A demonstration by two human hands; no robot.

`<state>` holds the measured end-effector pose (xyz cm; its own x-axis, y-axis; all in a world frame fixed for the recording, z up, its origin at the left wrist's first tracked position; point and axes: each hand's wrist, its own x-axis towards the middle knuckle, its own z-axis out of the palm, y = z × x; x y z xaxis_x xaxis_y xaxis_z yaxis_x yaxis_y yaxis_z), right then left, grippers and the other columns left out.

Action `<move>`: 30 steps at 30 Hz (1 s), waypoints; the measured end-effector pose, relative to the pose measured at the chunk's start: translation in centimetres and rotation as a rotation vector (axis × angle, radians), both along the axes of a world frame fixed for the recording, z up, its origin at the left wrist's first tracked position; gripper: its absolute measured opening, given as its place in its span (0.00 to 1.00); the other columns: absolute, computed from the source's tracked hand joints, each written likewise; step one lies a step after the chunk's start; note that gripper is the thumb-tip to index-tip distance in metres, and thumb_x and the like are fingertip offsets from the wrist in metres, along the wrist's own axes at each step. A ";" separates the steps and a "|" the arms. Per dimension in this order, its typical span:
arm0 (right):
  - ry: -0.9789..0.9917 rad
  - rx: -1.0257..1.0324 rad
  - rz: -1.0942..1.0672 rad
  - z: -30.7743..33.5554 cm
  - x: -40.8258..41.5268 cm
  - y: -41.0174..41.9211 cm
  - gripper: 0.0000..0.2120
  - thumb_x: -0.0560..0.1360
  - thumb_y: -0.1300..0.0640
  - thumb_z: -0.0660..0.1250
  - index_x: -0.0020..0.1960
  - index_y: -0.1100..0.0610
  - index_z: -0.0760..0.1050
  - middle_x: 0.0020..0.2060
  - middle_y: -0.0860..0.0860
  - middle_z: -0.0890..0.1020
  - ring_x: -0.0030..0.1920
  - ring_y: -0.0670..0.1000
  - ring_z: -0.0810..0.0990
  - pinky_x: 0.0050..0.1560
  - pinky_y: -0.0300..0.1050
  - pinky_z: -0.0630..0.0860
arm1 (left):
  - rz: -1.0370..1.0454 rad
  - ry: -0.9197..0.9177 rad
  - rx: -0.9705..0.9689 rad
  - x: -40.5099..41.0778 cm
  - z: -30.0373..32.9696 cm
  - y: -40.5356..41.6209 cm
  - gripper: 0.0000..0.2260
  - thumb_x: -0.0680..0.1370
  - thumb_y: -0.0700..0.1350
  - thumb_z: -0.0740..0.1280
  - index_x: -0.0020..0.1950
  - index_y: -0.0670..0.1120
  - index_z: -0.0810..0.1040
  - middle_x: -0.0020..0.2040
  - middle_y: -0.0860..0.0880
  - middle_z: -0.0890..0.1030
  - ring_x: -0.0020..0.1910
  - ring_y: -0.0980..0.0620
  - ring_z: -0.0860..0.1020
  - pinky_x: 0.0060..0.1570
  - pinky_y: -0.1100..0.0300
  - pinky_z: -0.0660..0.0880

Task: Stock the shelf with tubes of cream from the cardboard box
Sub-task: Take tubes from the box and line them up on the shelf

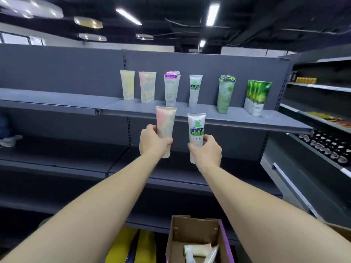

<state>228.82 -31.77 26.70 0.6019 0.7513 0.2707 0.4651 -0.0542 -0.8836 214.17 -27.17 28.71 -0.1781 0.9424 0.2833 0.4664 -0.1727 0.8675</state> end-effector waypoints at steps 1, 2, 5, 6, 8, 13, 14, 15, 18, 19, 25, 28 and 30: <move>-0.009 0.018 -0.002 0.8 0.1 0.4 0.16 0.70 0.49 0.73 0.55 0.47 0.73 0.43 0.43 0.79 0.44 0.49 0.79 0.46 0.46 0.77 | 0.003 -0.008 0.012 0.1 0.7 0.3 0.25 0.65 0.48 0.77 0.60 0.48 0.74 0.56 0.50 0.77 0.52 0.48 0.79 0.51 0.48 0.79; -0.019 0.036 -0.006 1.6 0.2 0.8 0.15 0.69 0.49 0.73 0.54 0.47 0.74 0.43 0.43 0.79 0.44 0.49 0.79 0.45 0.46 0.76 | 0.005 -0.018 0.023 0.3 1.4 0.7 0.25 0.65 0.47 0.77 0.60 0.48 0.74 0.57 0.50 0.78 0.52 0.48 0.79 0.52 0.48 0.79; -0.051 0.076 -0.017 3.9 0.8 2.2 0.13 0.69 0.47 0.74 0.51 0.47 0.75 0.42 0.43 0.78 0.43 0.48 0.78 0.44 0.43 0.73 | 0.006 -0.034 0.056 0.7 2.8 1.8 0.24 0.66 0.48 0.77 0.60 0.49 0.75 0.56 0.51 0.79 0.52 0.49 0.79 0.51 0.50 0.78; -0.066 0.090 -0.022 4.7 1.0 2.8 0.14 0.69 0.47 0.73 0.51 0.48 0.74 0.42 0.43 0.78 0.43 0.48 0.77 0.44 0.43 0.72 | 0.005 -0.032 0.072 0.9 3.2 2.1 0.25 0.66 0.48 0.77 0.60 0.49 0.75 0.56 0.52 0.79 0.53 0.49 0.79 0.51 0.51 0.78; -0.093 0.113 -0.037 6.4 1.5 3.8 0.15 0.69 0.45 0.73 0.53 0.47 0.74 0.42 0.42 0.77 0.44 0.49 0.76 0.44 0.43 0.72 | -0.003 -0.031 0.113 1.2 4.1 2.8 0.25 0.66 0.49 0.77 0.61 0.49 0.75 0.55 0.52 0.80 0.52 0.50 0.79 0.50 0.52 0.78; -0.085 0.146 -0.037 8.9 3.0 7.0 0.17 0.70 0.44 0.72 0.55 0.46 0.73 0.44 0.43 0.78 0.45 0.50 0.77 0.42 0.43 0.71 | -0.014 -0.050 0.172 2.1 6.4 5.2 0.25 0.67 0.49 0.76 0.63 0.50 0.74 0.55 0.52 0.80 0.51 0.49 0.79 0.49 0.53 0.78; -0.079 0.149 -0.034 9.2 3.2 7.6 0.17 0.70 0.44 0.72 0.56 0.47 0.73 0.45 0.44 0.79 0.45 0.50 0.77 0.42 0.43 0.71 | -0.014 -0.051 0.181 2.3 6.8 5.8 0.26 0.67 0.49 0.76 0.63 0.50 0.73 0.56 0.51 0.80 0.51 0.49 0.79 0.49 0.53 0.78; -0.078 0.150 -0.034 9.3 3.5 8.2 0.17 0.70 0.44 0.72 0.57 0.47 0.73 0.45 0.44 0.79 0.44 0.50 0.77 0.42 0.43 0.71 | -0.012 -0.050 0.189 2.5 7.2 6.4 0.26 0.68 0.49 0.76 0.64 0.51 0.73 0.56 0.52 0.80 0.52 0.49 0.79 0.49 0.53 0.78; -0.105 0.166 -0.031 9.7 4.2 10.1 0.17 0.71 0.45 0.72 0.57 0.46 0.73 0.44 0.43 0.78 0.44 0.49 0.77 0.42 0.43 0.70 | -0.004 -0.059 0.221 3.0 7.7 8.4 0.27 0.68 0.50 0.76 0.66 0.52 0.72 0.55 0.52 0.79 0.51 0.51 0.78 0.47 0.56 0.77; -0.111 0.180 -0.028 9.9 4.4 10.8 0.17 0.71 0.45 0.72 0.57 0.46 0.73 0.44 0.43 0.78 0.44 0.49 0.77 0.43 0.43 0.70 | 0.000 -0.061 0.232 3.2 7.8 9.1 0.28 0.69 0.51 0.76 0.66 0.52 0.71 0.54 0.53 0.79 0.51 0.51 0.78 0.46 0.57 0.76; -0.096 0.173 -0.063 10.7 5.0 16.1 0.18 0.70 0.46 0.72 0.57 0.48 0.73 0.46 0.44 0.79 0.47 0.51 0.78 0.42 0.43 0.70 | -0.003 -0.068 0.243 3.5 8.1 14.4 0.27 0.70 0.51 0.75 0.66 0.53 0.71 0.54 0.53 0.79 0.50 0.51 0.78 0.43 0.59 0.72; -0.073 0.129 -0.096 10.4 5.0 19.2 0.17 0.71 0.48 0.72 0.57 0.50 0.73 0.49 0.46 0.81 0.47 0.51 0.77 0.42 0.43 0.69 | -0.009 -0.070 0.223 3.3 8.0 17.5 0.26 0.69 0.50 0.75 0.65 0.53 0.71 0.53 0.54 0.79 0.48 0.51 0.78 0.42 0.59 0.71; -0.065 0.097 -0.120 9.9 4.7 21.3 0.17 0.71 0.49 0.72 0.57 0.51 0.73 0.50 0.47 0.81 0.46 0.52 0.76 0.42 0.43 0.69 | -0.027 -0.045 0.212 3.2 7.9 19.6 0.25 0.69 0.51 0.75 0.64 0.53 0.71 0.53 0.55 0.79 0.48 0.51 0.77 0.42 0.58 0.72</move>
<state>233.54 -10.51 36.57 0.6648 0.6433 0.3799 0.5168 -0.0288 -0.8556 217.38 -7.52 36.59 -0.1700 0.8672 0.4680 0.4211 -0.3654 0.8302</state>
